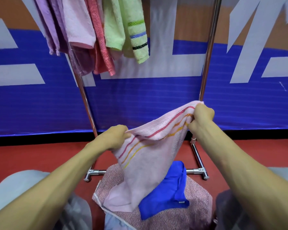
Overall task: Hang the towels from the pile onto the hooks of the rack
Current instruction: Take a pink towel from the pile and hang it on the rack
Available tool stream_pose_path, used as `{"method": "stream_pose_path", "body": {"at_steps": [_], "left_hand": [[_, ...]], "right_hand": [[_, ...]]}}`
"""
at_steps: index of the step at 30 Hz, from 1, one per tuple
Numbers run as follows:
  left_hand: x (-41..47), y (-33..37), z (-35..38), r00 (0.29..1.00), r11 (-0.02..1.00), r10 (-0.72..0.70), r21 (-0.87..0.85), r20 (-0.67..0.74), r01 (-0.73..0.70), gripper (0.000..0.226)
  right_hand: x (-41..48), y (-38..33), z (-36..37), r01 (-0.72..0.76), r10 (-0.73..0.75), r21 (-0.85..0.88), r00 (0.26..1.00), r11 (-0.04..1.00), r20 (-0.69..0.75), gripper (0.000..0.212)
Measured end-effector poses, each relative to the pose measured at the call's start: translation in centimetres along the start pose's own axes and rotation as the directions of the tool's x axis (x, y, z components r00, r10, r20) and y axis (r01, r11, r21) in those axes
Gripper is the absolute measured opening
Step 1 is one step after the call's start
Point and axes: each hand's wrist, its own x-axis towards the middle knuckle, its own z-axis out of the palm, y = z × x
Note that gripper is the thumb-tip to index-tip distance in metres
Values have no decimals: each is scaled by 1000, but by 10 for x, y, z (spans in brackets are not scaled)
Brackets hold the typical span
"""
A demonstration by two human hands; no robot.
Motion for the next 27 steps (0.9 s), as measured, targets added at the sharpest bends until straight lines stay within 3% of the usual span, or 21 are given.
{"method": "stream_pose_path", "body": {"at_steps": [3,7,9,11,13,14,16,18,20,23,27], "left_hand": [[-3,5,-3,992,936,11,-348,-123,-53,30],[-5,11,-2,990,689,-133,-722,-51,55,28],[-7,12,-5,971,347,-205,-918,127,193,37],[-9,8,-8,950,-9,-130,-959,283,284,48],[-6,3,-11,925,-200,-204,-938,321,281,37],[-5,4,-12,913,-197,-286,-950,292,242,29],[-8,14,-12,925,-54,-350,-989,147,137,19],[-13,27,-10,975,86,-211,-992,67,87,19],[-16,34,-8,992,150,-110,-986,59,75,17],[-13,32,-8,989,68,-124,-994,82,91,16],[-12,31,-8,977,-155,-173,-983,121,95,16]], "right_hand": [[-4,13,2,-46,48,-22,993,999,111,10],[-22,26,7,-109,151,-140,929,984,337,15],[-30,26,8,-114,196,-216,890,970,410,10],[-33,27,4,-141,219,-209,880,968,421,11],[-34,28,2,-166,216,-152,877,974,429,16],[-35,28,1,-164,208,-136,871,977,445,18],[-43,26,3,-111,195,-189,833,976,518,16],[-55,26,6,34,176,-306,755,952,632,12],[-63,28,8,286,93,-384,685,878,722,7],[-62,31,6,537,-37,-415,642,735,765,6],[-59,34,3,647,-52,-432,589,628,807,3]]}}
